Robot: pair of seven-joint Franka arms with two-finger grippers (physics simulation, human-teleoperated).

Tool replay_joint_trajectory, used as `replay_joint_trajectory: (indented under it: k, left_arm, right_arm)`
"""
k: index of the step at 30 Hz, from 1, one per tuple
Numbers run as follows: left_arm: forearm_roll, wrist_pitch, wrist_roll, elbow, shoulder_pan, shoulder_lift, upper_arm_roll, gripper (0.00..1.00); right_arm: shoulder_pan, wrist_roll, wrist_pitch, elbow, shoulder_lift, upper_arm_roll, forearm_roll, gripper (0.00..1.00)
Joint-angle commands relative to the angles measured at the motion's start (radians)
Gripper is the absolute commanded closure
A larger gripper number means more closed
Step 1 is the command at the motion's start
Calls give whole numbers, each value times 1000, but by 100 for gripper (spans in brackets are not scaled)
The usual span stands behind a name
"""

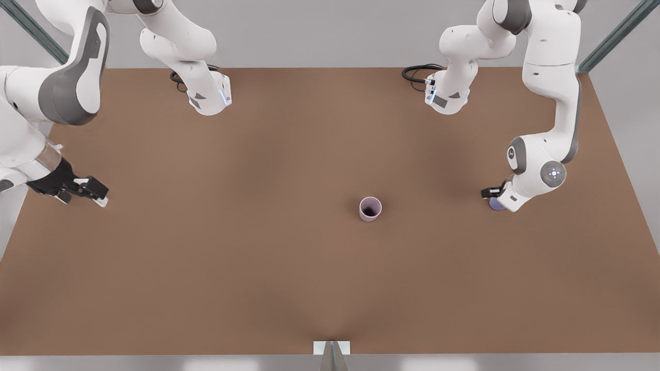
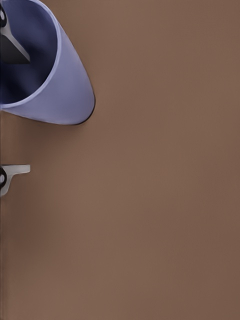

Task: Stack the cups, with the pink cup at the bottom and the purple cup at the top

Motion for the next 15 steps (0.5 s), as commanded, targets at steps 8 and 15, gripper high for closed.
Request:
replay_joint_trajectory:
  k: [8,15]
  left_arm:
    - [2,6,25,1,0,14,0,53]
    - [0,2,23,8,0,11,2,72]
  right_arm:
    - [0,-96,-108,28,-5,0,5,0]
    - [2,-95,-108,52,-2,0,9,0]
